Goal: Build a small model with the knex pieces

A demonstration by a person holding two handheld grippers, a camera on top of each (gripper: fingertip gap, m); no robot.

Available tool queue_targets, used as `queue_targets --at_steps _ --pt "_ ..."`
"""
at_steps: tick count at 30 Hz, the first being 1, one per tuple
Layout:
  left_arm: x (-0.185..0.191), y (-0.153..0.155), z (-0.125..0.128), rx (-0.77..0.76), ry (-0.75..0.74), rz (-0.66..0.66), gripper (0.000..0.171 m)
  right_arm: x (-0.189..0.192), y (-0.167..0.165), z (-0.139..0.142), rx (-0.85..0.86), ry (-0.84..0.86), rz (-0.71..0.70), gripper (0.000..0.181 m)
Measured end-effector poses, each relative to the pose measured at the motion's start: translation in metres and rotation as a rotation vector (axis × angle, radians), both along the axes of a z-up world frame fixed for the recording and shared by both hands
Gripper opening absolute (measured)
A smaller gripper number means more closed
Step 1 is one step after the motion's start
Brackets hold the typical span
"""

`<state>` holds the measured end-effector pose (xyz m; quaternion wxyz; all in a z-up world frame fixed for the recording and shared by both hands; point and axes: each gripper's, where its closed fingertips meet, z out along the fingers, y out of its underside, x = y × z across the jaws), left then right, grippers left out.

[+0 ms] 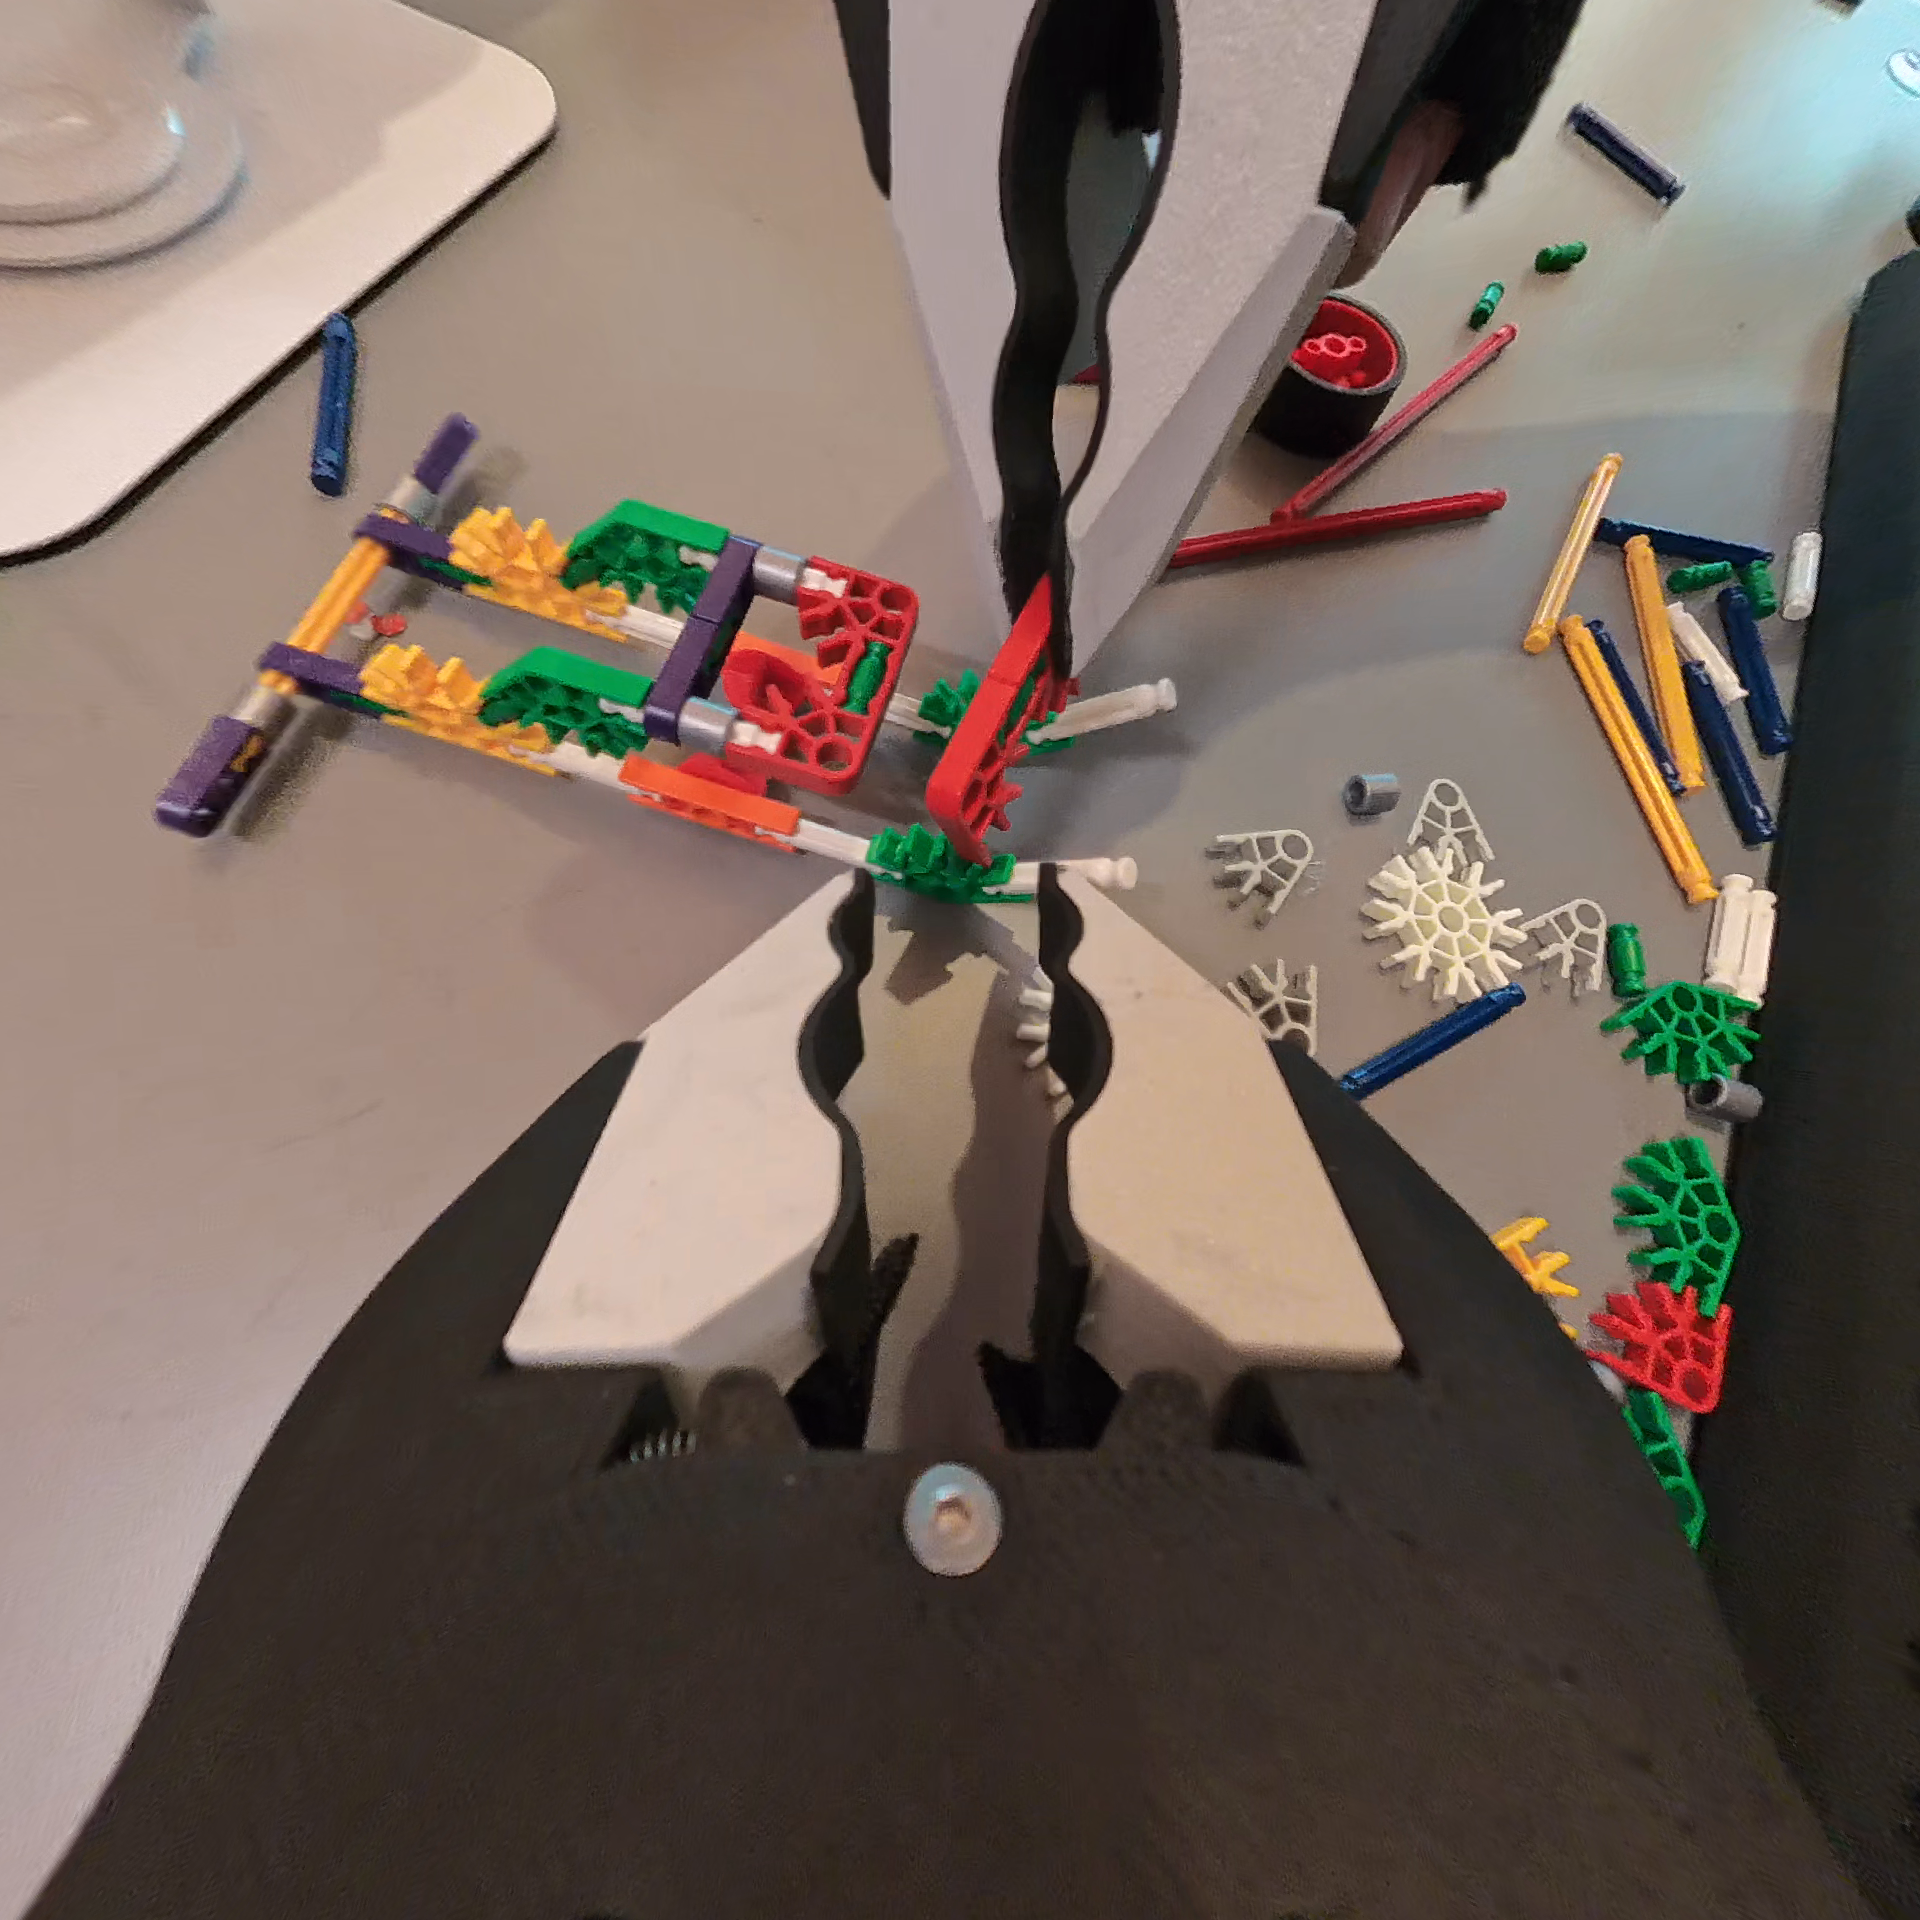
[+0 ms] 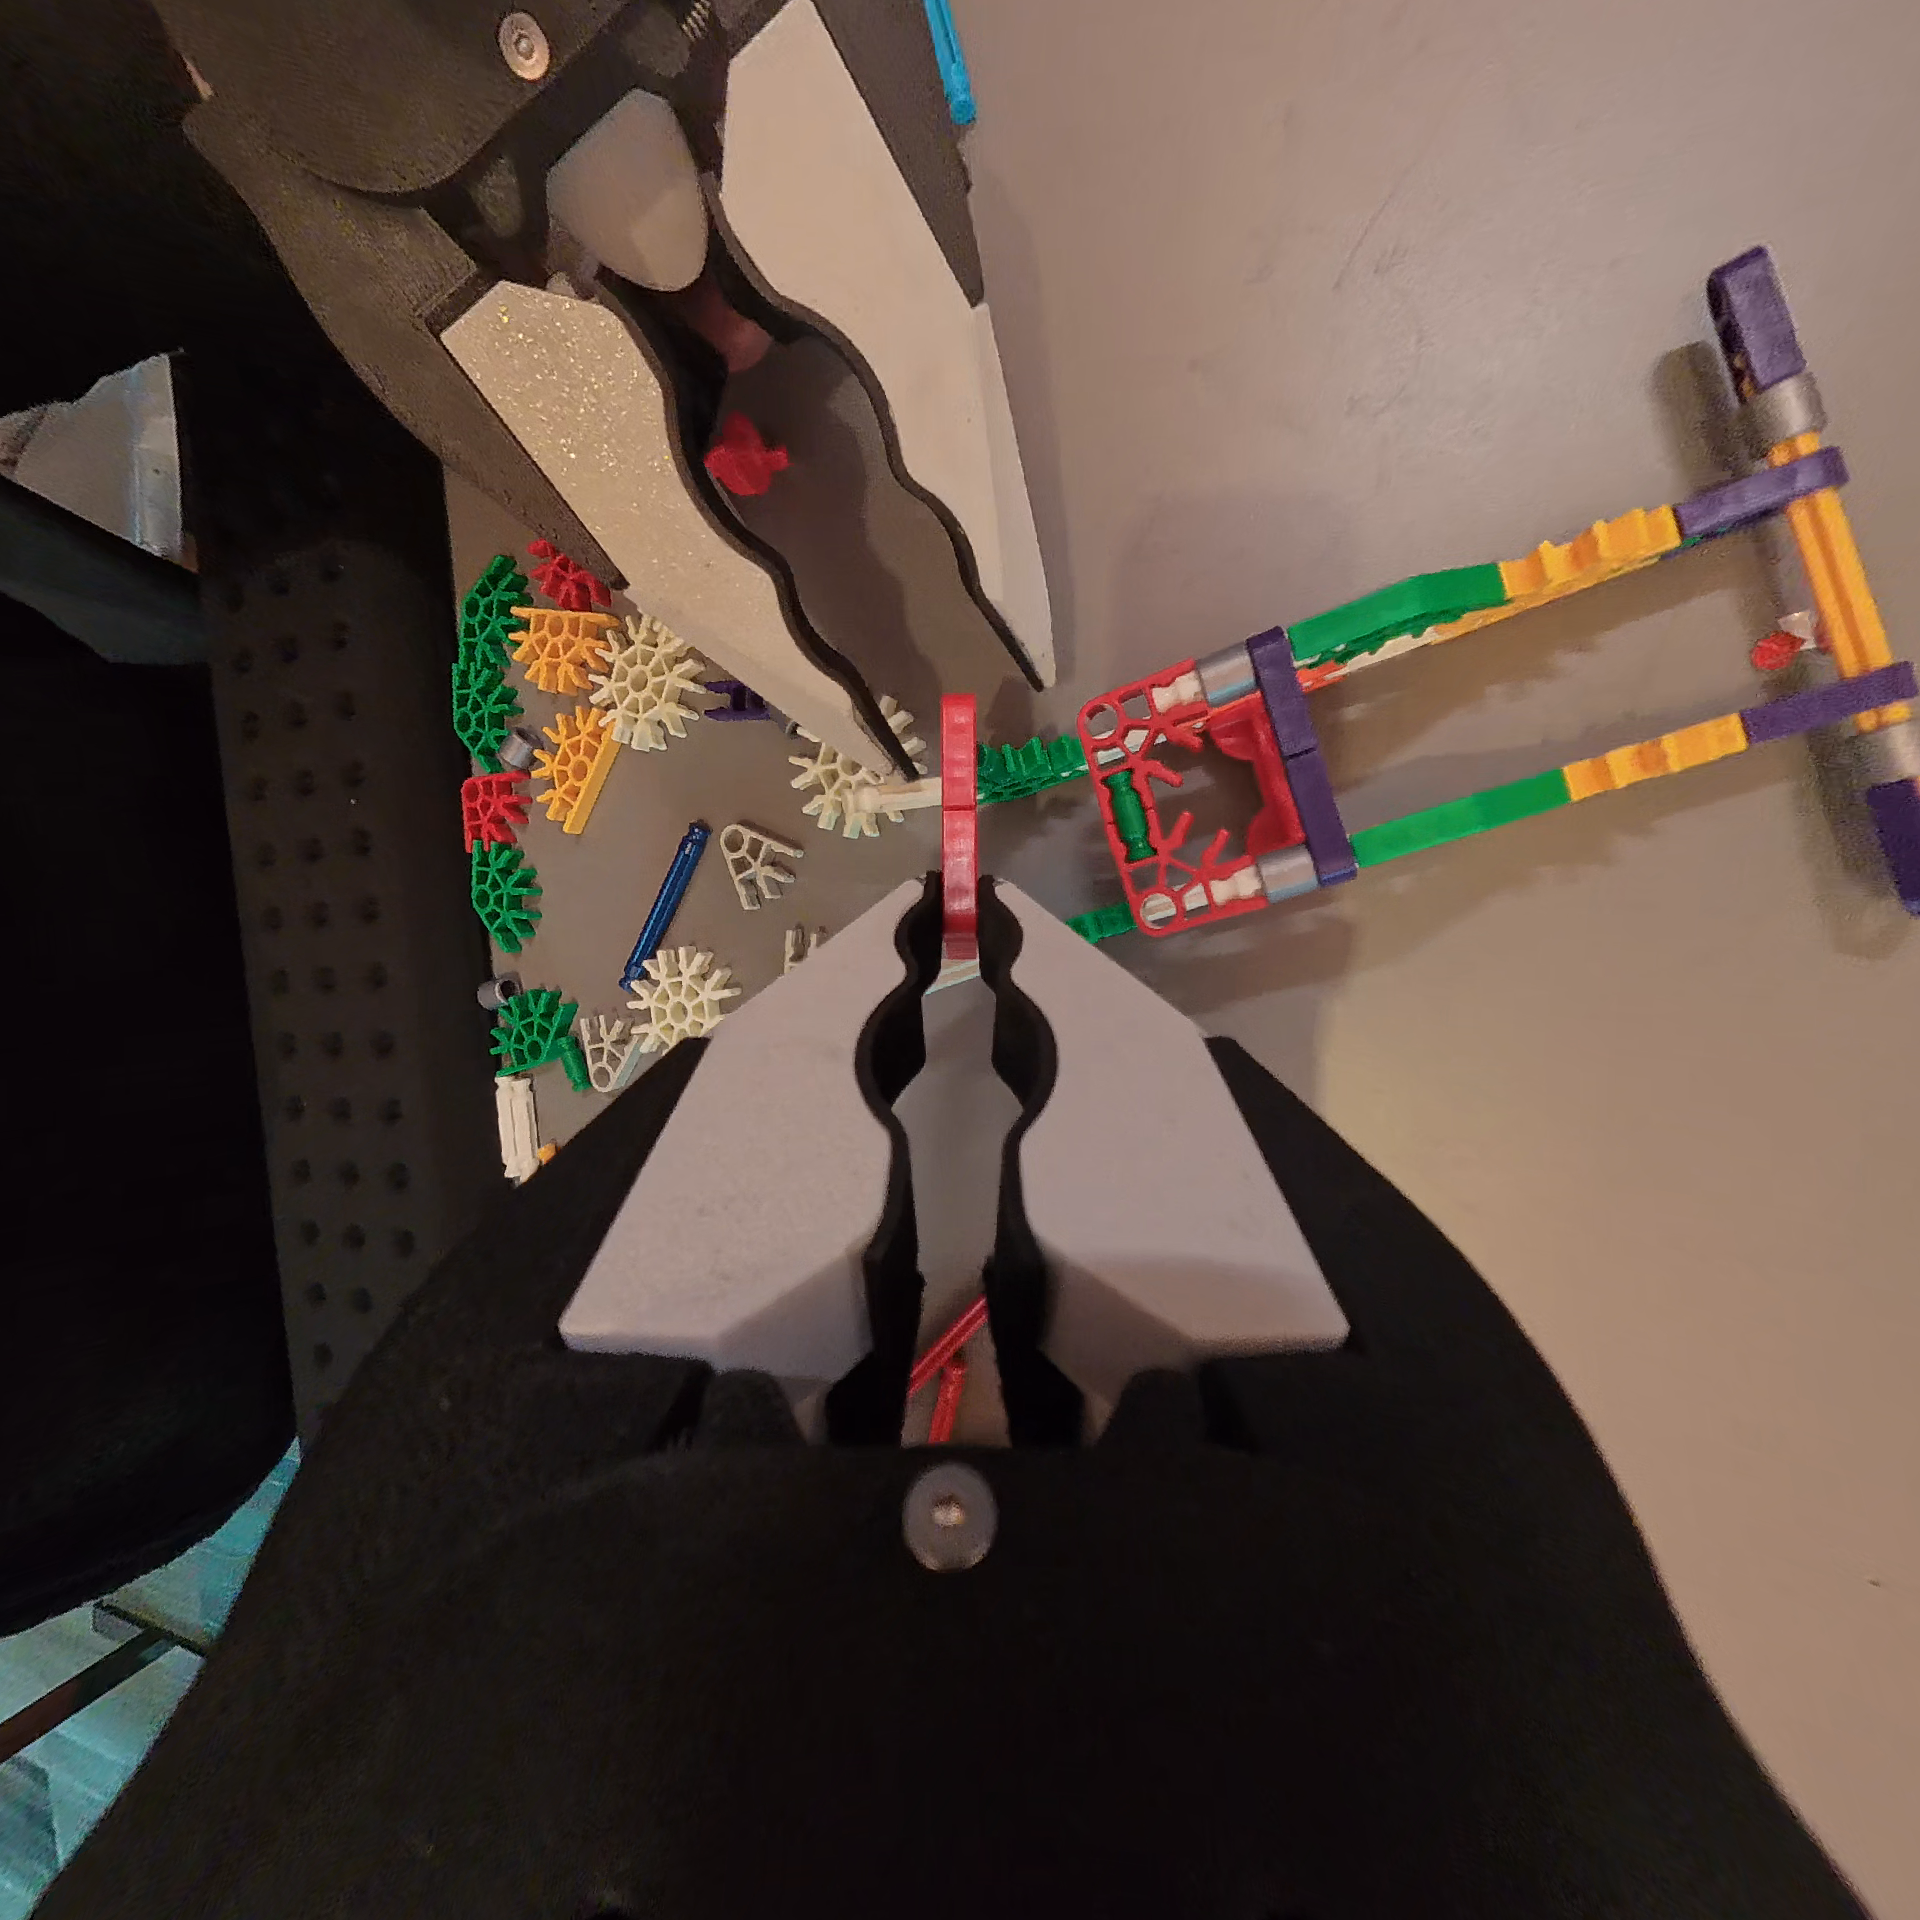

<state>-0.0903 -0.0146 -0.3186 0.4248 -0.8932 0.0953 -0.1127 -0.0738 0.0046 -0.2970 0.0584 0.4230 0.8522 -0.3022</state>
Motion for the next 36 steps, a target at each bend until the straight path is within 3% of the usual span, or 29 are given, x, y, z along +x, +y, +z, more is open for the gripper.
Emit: queue_targets --at_steps 8,14,19,29,36 --pt "0.004 0.009 -0.001 0.014 -0.074 -0.074 0.023 0.002 0.004 -0.004 0.008 0.006 0.030 0.003" --pt "0.010 0.015 0.000 0.022 -0.113 -0.131 0.008 0.002 0.006 -0.006 0.009 0.025 0.055 0.003" --pt "0.012 0.018 -0.001 0.040 -0.087 -0.149 0.006 0.002 0.011 -0.008 0.031 0.045 0.087 0.003" --pt "0.011 0.026 -0.001 0.057 -0.053 -0.094 0.002 -0.001 0.028 -0.013 0.112 0.118 0.116 0.013" --pt "0.009 0.027 -0.001 0.059 -0.056 -0.072 0.002 -0.001 0.031 -0.019 0.041 0.155 0.140 0.028"
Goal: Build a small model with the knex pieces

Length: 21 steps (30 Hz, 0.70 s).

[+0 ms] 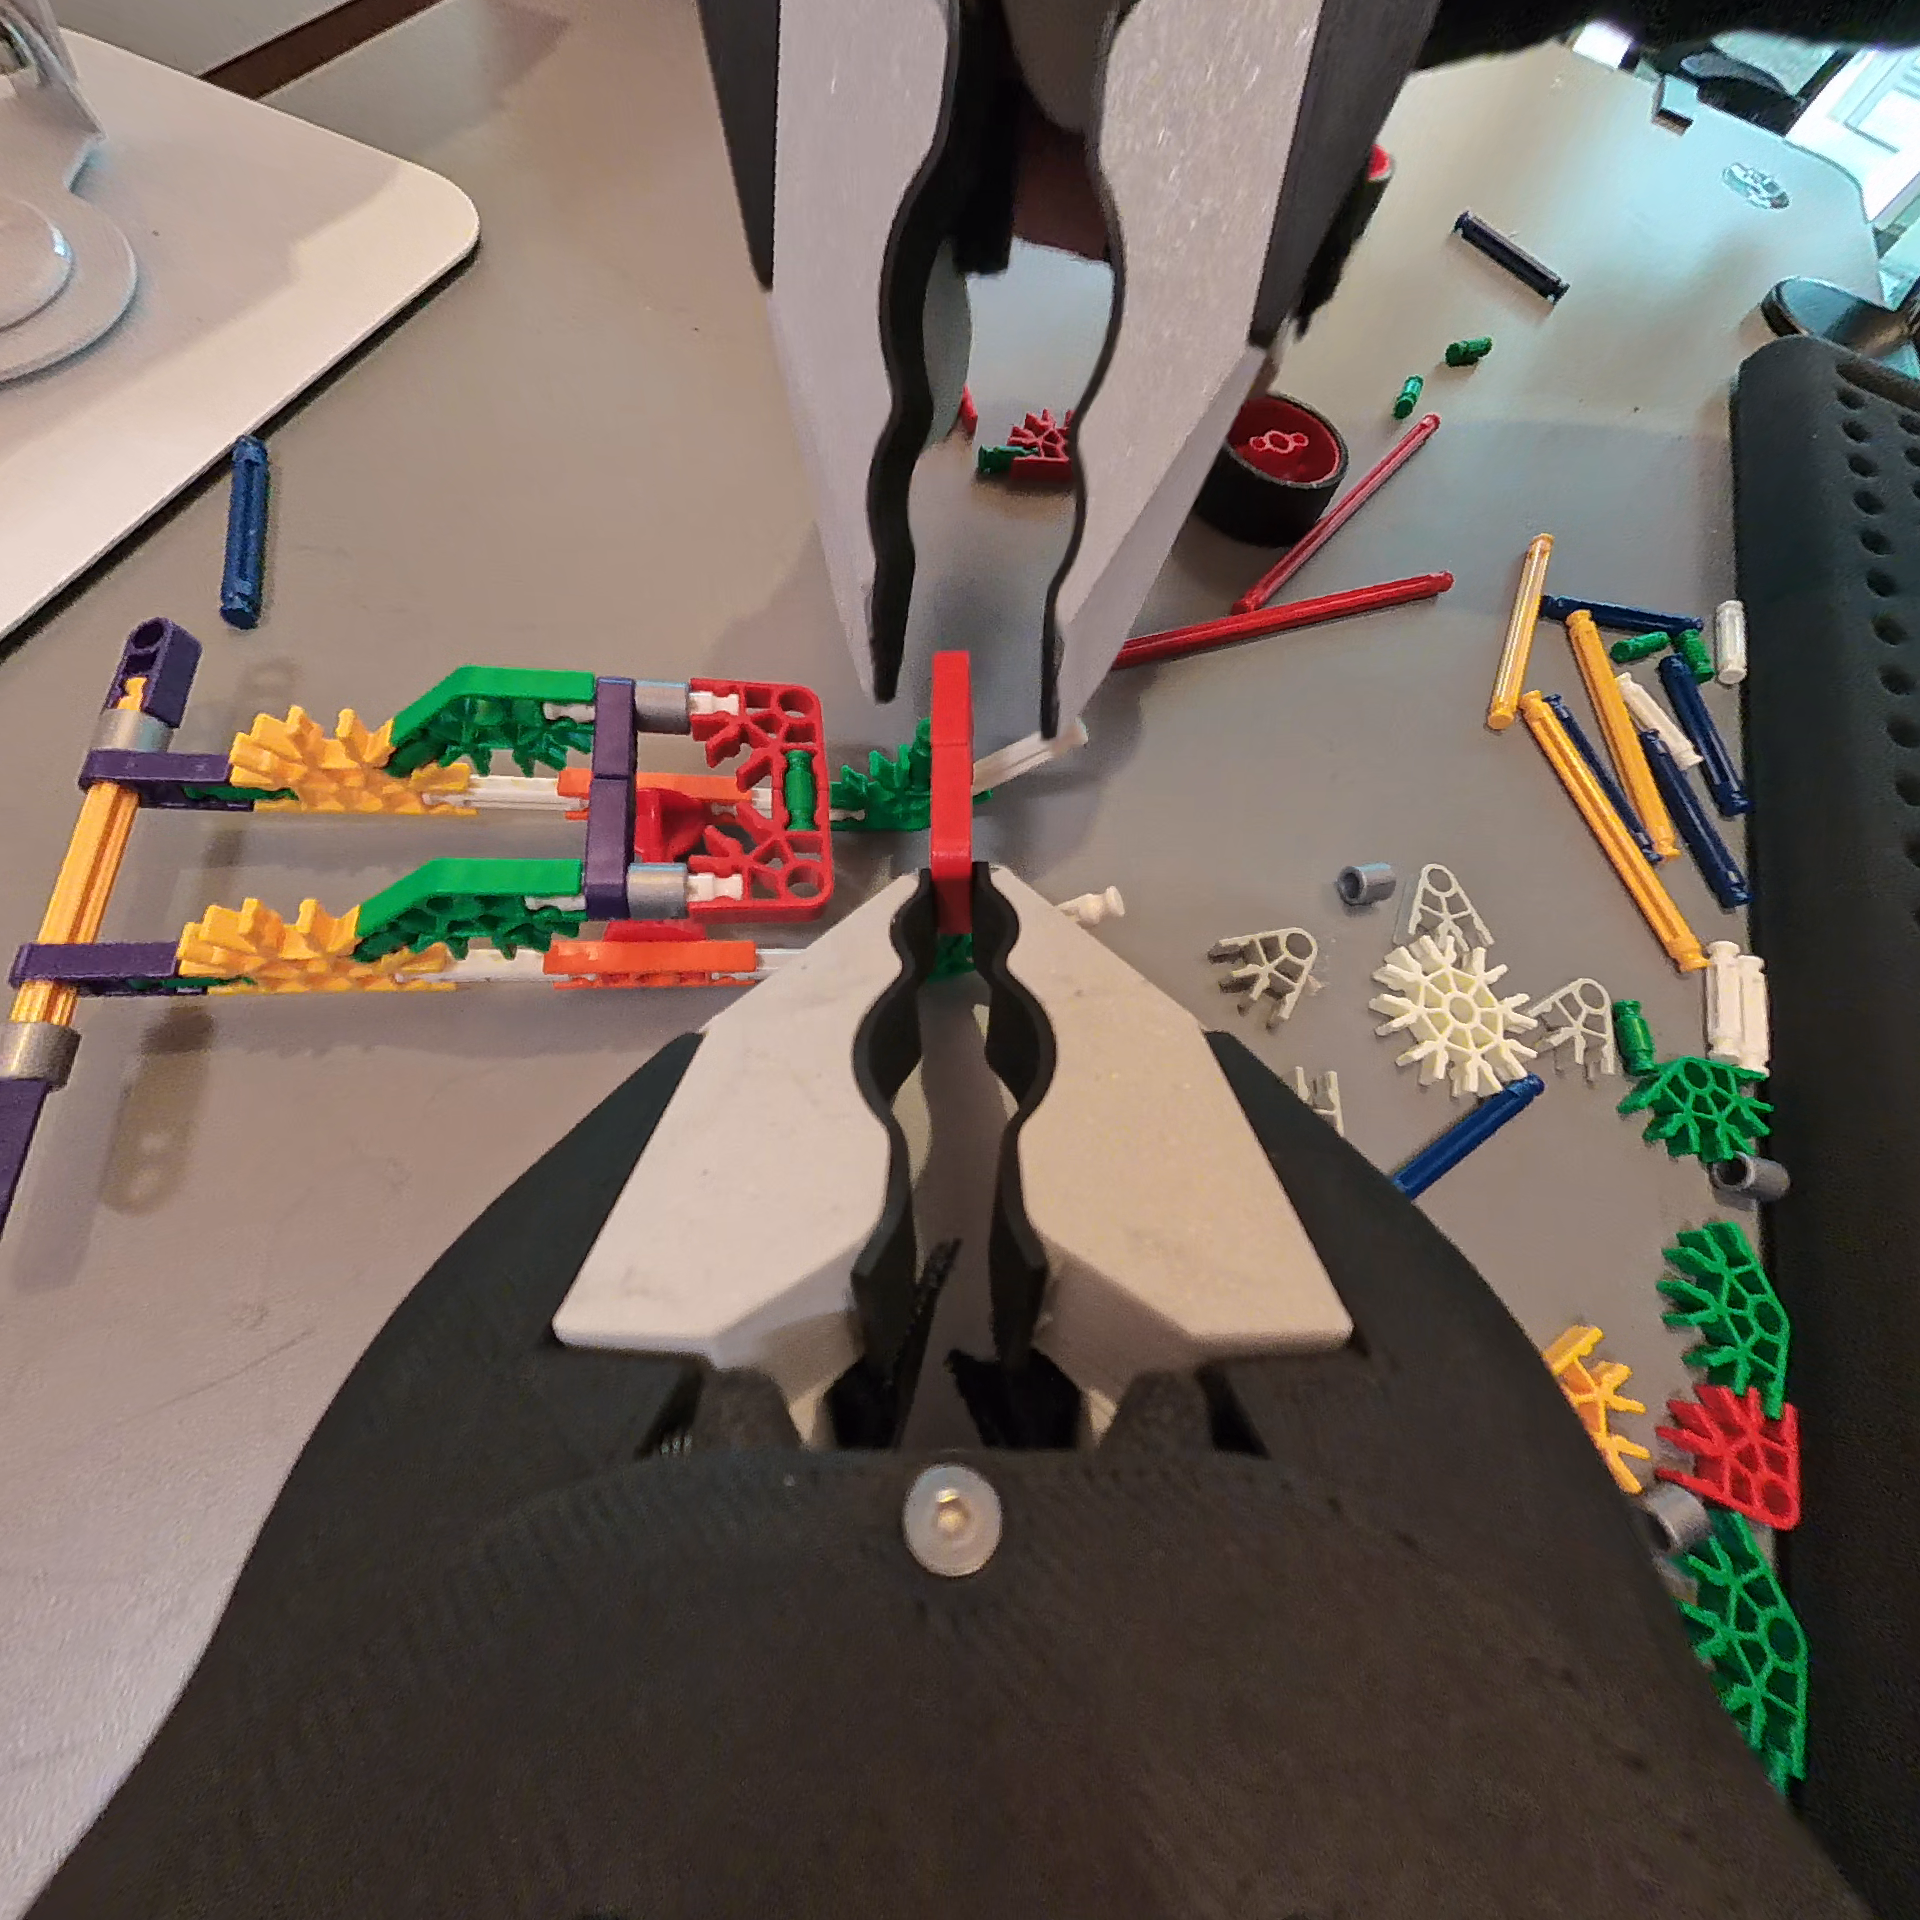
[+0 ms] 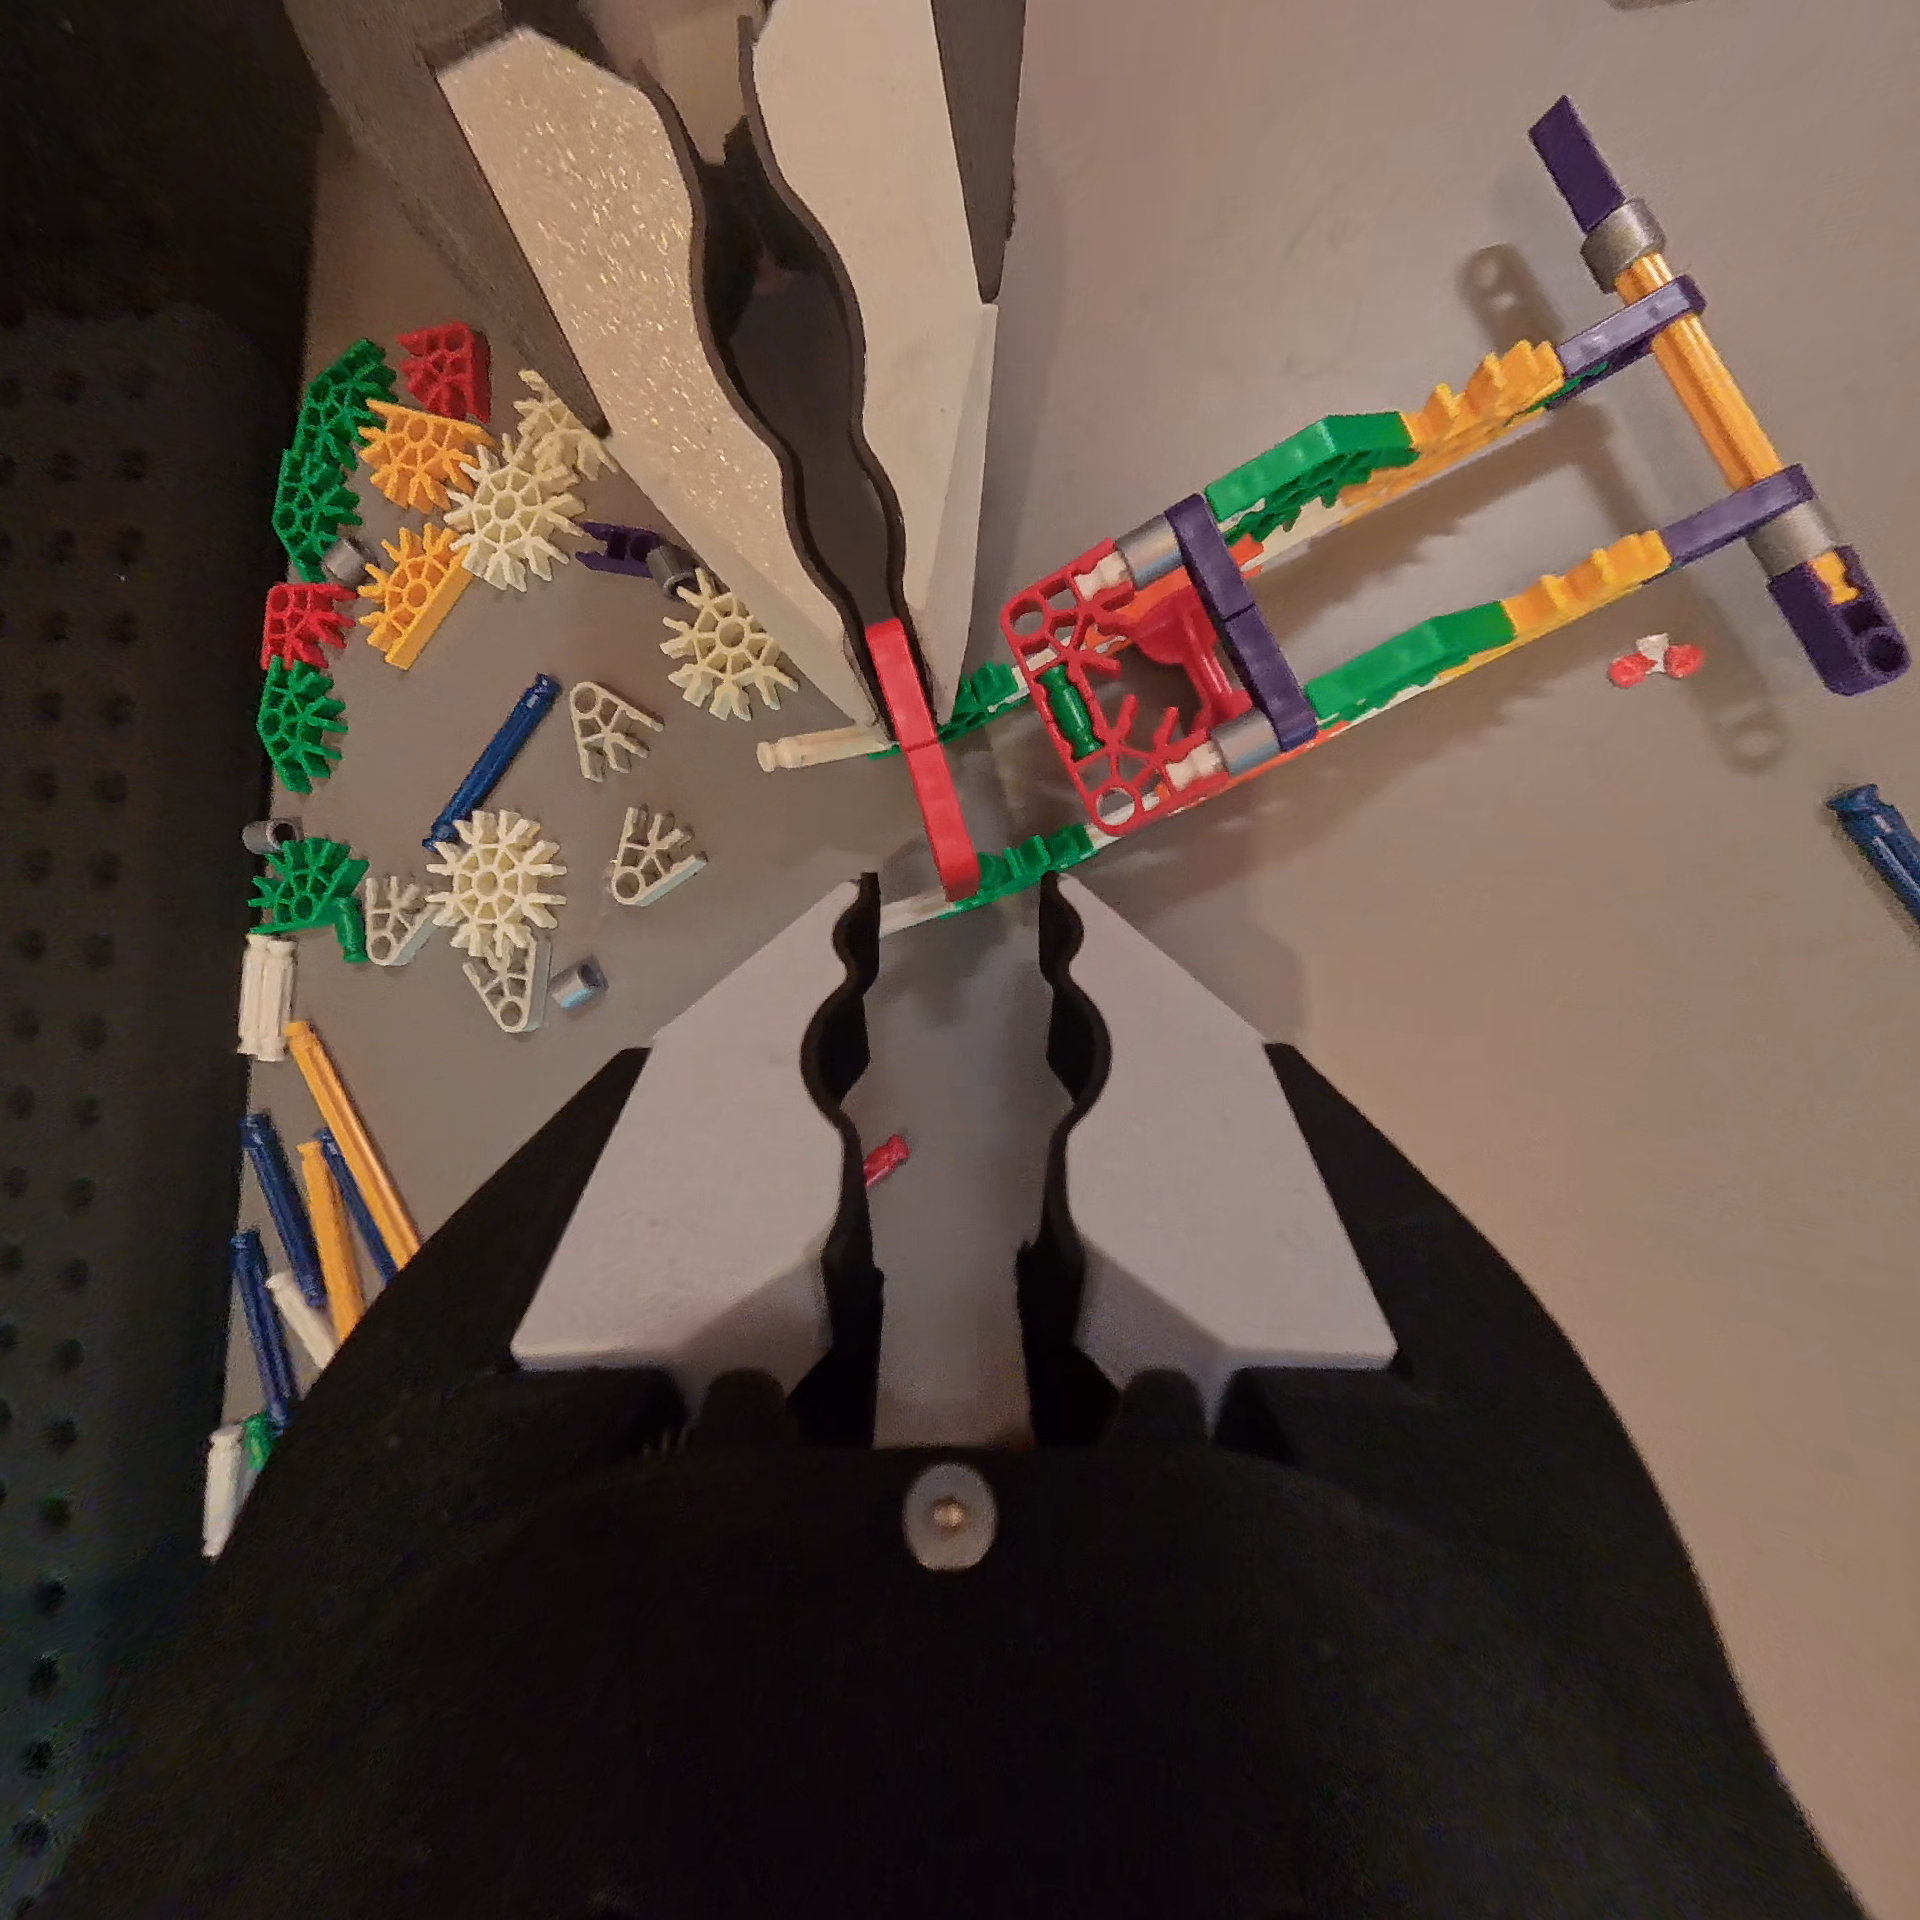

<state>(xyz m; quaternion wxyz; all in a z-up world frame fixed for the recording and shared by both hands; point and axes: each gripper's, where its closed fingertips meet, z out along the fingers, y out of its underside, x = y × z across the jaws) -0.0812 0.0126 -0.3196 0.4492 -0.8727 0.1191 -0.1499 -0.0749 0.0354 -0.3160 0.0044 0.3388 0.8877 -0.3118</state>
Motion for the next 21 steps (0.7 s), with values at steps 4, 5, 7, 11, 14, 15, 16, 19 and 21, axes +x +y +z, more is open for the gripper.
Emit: queue_targets --at_steps 4,5,7,11,14,15,16,19,21 --pt "-0.001 0.000 0.000 0.001 -0.005 0.002 0.002 -0.005 0.000 -0.012 0.002 0.027 0.031 0.017" --pt "-0.001 0.000 0.000 0.001 -0.004 0.003 0.002 -0.006 -0.001 -0.012 -0.019 0.033 0.040 0.015" --pt "-0.002 0.000 0.000 0.001 -0.002 0.007 0.002 -0.006 -0.002 -0.011 -0.065 0.045 0.059 0.013" --pt "-0.005 -0.002 0.000 -0.001 -0.009 0.013 0.002 -0.008 -0.003 -0.009 -0.118 0.060 0.074 0.017" --pt "-0.006 -0.003 0.001 -0.002 -0.011 0.008 0.002 -0.010 -0.008 -0.004 -0.145 0.080 0.089 0.018" --pt "-0.007 -0.002 0.001 -0.003 -0.014 0.012 0.002 -0.011 -0.009 -0.003 -0.155 0.077 0.094 0.017" --pt "-0.007 -0.002 0.001 -0.002 -0.013 0.013 0.002 -0.011 -0.010 -0.004 -0.150 0.077 0.102 0.012" --pt "-0.008 -0.002 0.001 -0.006 -0.014 0.009 0.002 -0.012 -0.011 -0.005 -0.167 0.078 0.124 0.009" --pt "-0.009 -0.001 0.001 -0.003 -0.024 0.013 0.002 -0.013 -0.011 -0.004 -0.205 0.056 0.121 0.008"
